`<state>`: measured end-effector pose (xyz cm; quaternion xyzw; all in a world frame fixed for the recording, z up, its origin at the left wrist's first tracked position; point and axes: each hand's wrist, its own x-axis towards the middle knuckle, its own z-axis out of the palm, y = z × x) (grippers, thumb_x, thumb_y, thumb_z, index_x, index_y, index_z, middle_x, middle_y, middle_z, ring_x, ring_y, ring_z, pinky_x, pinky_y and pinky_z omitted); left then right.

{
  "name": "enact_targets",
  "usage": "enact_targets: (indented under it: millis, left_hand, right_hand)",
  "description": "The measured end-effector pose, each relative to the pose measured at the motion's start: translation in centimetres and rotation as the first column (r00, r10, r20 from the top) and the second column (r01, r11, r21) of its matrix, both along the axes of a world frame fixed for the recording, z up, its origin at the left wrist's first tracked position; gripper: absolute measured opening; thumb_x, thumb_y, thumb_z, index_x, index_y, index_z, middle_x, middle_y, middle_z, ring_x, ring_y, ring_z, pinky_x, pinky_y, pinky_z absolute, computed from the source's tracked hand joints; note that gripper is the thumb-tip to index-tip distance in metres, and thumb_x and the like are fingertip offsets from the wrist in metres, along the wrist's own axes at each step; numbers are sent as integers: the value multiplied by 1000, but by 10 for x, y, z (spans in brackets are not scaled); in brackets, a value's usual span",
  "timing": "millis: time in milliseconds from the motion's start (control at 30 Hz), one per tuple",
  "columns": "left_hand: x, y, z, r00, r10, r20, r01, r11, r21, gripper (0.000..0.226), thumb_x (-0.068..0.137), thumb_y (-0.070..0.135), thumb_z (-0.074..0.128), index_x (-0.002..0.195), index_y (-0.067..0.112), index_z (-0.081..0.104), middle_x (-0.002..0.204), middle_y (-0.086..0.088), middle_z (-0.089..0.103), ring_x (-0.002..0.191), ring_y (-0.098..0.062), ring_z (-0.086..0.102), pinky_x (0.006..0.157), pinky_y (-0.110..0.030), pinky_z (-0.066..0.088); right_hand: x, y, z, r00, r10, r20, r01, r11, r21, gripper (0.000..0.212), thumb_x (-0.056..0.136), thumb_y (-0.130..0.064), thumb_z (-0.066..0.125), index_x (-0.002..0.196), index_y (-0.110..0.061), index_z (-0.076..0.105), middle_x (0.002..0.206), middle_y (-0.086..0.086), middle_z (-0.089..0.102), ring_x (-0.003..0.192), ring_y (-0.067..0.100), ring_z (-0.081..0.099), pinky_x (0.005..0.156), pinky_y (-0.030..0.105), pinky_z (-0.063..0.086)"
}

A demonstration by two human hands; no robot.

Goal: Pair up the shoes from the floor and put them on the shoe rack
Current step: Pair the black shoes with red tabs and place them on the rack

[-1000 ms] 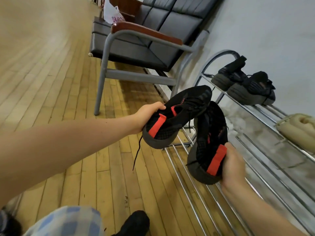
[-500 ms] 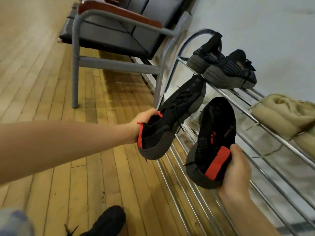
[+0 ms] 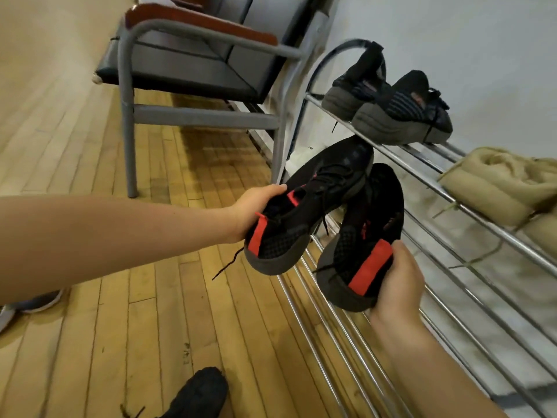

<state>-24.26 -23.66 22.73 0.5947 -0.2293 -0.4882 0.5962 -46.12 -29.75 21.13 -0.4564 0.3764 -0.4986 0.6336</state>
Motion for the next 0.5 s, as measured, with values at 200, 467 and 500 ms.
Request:
enact_targets:
  millis: [200, 467, 500]
  left_hand:
    - [-12, 10, 15, 984, -92, 152, 101, 994, -48, 40, 90, 45, 55, 108, 11, 68, 106, -12, 72, 99, -30, 68, 92, -38, 50]
    - [-78, -18, 38, 939, -285, 190, 304, 950, -76, 28, 86, 36, 64, 95, 10, 70, 100, -15, 72, 91, -30, 69, 85, -38, 55]
    - [-86, -26, 40, 932, -309, 188, 324, 944, -57, 34, 85, 37, 65, 101, 8, 68, 102, -15, 71, 92, -31, 69, 85, -38, 55]
  right_hand:
    - [-12, 21, 5, 989, -143, -31, 142, 989, -30, 20, 97, -25, 44, 81, -27, 56, 68, -10, 60, 63, 8, 60, 56, 23, 48]
    - [-73, 46, 15, 897, -413, -156, 424, 905, 40, 21, 96, -28, 47, 103, -16, 63, 91, 3, 67, 86, 24, 64, 71, 33, 51]
    - [-78, 45, 21, 879, -438, -188, 452, 891, 35, 23, 98, -27, 45, 104, -13, 63, 91, 4, 66, 83, 22, 63, 70, 32, 50]
